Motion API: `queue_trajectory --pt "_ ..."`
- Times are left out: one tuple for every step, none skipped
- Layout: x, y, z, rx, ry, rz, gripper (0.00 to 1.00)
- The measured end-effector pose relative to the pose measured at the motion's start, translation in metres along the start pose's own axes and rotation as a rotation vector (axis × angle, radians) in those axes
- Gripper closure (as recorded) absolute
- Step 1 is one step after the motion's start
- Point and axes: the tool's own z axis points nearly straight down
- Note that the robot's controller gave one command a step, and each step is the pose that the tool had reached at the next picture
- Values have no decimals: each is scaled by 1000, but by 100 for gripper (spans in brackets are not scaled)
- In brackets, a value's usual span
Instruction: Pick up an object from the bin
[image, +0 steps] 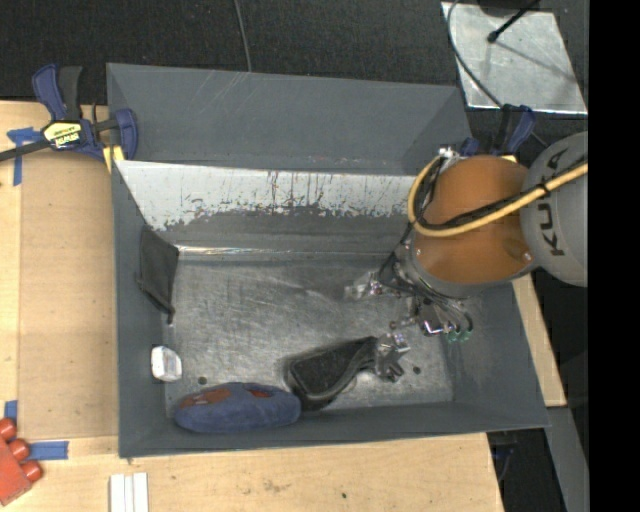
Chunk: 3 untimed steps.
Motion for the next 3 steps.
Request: queue_trajectory --pt "31 -2 48 -2 -9 -358 0" --pt "27 -1 45 -1 -22 -351 100" --pt "-8 0 -106 -4 -2 -690 100"
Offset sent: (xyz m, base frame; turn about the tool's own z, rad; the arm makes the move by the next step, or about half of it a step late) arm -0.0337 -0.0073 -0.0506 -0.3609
